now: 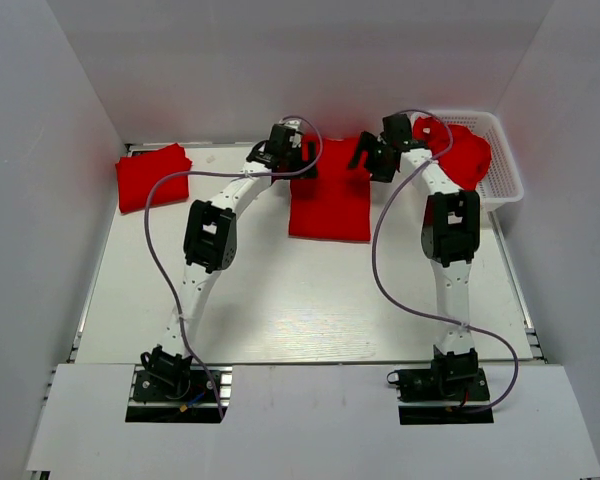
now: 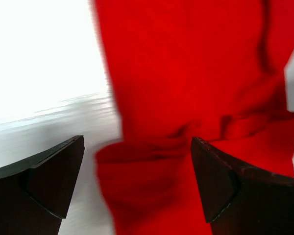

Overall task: Fold and stack the t-shirts
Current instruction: Fold the folded rectangular tshirt in 1/3 of the way, then grab one side of the 2/3 rectangular tshirt with both arms

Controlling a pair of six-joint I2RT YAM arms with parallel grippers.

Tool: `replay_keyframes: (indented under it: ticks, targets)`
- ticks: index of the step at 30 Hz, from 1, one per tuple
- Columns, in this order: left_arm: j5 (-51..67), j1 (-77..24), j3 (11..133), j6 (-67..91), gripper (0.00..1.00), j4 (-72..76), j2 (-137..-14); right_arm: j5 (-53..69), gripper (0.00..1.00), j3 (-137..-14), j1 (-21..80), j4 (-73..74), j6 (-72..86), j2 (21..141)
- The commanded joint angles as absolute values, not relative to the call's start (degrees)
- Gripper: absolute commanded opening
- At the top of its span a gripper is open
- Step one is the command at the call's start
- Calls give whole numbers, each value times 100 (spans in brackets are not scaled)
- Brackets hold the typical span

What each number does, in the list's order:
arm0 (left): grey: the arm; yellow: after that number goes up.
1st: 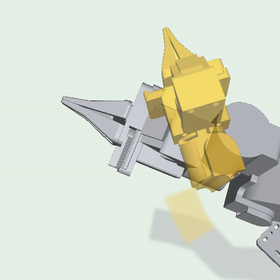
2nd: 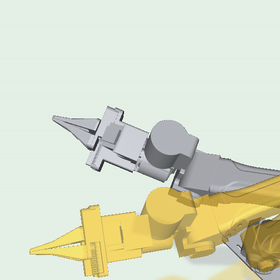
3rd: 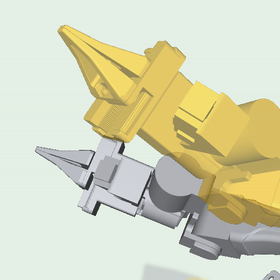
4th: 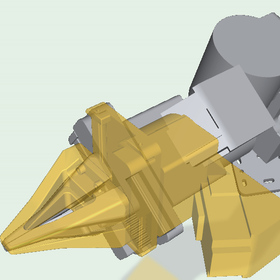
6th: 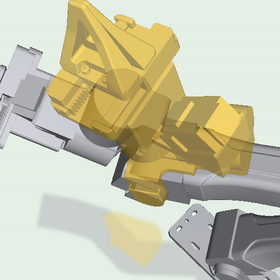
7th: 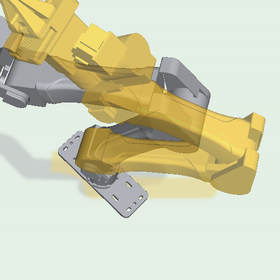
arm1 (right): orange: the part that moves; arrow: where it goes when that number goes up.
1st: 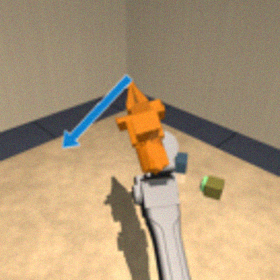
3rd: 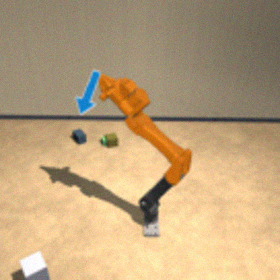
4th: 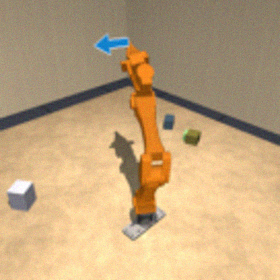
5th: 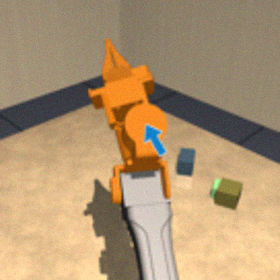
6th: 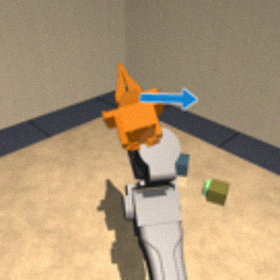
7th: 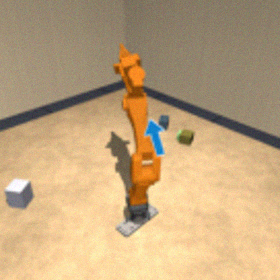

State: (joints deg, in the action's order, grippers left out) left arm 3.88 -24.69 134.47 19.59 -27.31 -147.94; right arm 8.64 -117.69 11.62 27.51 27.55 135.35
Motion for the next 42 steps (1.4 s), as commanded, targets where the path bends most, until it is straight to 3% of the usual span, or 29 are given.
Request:
replay_keyframes:
  ticks: [1,5,10,15,21,31,33,39,40,42]
  targets:
    - [211,-2154,13634,2312,100,-2429,-14145,1406,90,-12839,1028,2787,3146,13658]
    - [272,-2092,12973,2321,100,-1986,-13405,1213,90,-12011,1063,2270,3138,12930]
    - [571,-2144,12658,1952,100,-2776,-13080,1371,90,-10752,1107,2293,2657,11719]
    - [651,-2381,11270,1591,100,-3391,-12490,1169,90,-8774,1248,2023,2285,10891]
    - [588,-2697,9468,1714,100,-3140,-11752,940,90,-6727,1362,1380,2364,9836]
    - [730,-3006,8571,1714,100,-2480,-11830,1371,90,-6389,1362,1019,2505,10318]
    - [790,-3006,8569,1714,100,-2479,-11891,1397,86,-6425,1370,994,2522,10493]
    - [922,-3006,8315,1661,82,-2224,-11944,1424,68,-6434,1354,923,2540,10704]
    - [923,-3006,8262,1661,79,-2171,-11944,1415,56,-6434,1336,923,2531,10740]
    - [1020,-3006,8262,1661,63,-2171,-11944,1415,45,-6486,1345,949,2557,10845]
